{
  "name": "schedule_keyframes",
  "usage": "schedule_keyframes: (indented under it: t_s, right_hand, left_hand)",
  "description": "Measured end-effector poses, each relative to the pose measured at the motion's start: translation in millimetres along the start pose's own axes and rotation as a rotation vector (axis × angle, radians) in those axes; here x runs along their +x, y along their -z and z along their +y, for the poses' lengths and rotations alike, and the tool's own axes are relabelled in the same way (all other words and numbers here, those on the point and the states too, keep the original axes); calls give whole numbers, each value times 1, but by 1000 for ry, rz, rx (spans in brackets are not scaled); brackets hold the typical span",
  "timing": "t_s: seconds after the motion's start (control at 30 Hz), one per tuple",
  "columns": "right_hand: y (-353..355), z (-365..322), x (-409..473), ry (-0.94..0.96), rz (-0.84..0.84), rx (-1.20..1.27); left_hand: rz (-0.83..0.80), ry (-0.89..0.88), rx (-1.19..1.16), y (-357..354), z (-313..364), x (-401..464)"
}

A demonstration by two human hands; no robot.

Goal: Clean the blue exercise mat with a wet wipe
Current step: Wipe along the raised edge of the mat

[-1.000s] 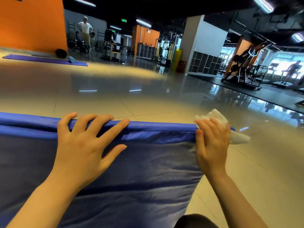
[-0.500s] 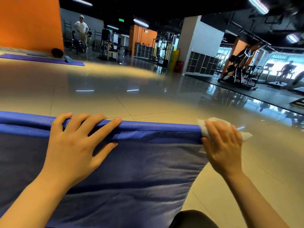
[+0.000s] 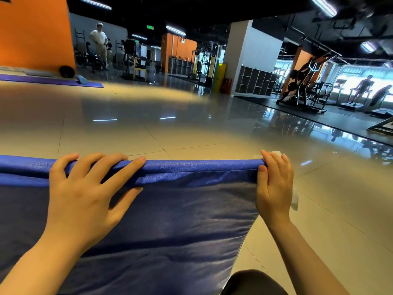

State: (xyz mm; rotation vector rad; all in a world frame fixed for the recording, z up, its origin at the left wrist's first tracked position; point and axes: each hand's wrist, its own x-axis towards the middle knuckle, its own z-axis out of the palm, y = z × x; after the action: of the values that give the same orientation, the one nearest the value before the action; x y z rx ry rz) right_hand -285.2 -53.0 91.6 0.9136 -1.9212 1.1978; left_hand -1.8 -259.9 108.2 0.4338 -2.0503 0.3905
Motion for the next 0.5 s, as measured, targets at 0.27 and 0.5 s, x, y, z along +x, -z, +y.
schedule_keyframes:
  t_s: [0.27, 0.5]
  right_hand:
    - [30, 38, 5, -19, -132, -32]
    - [-10, -38, -12, 282, -136, 75]
  left_hand:
    - [-13, 22, -63, -10, -5, -2]
    - [-15, 24, -127, -15, -9, -5]
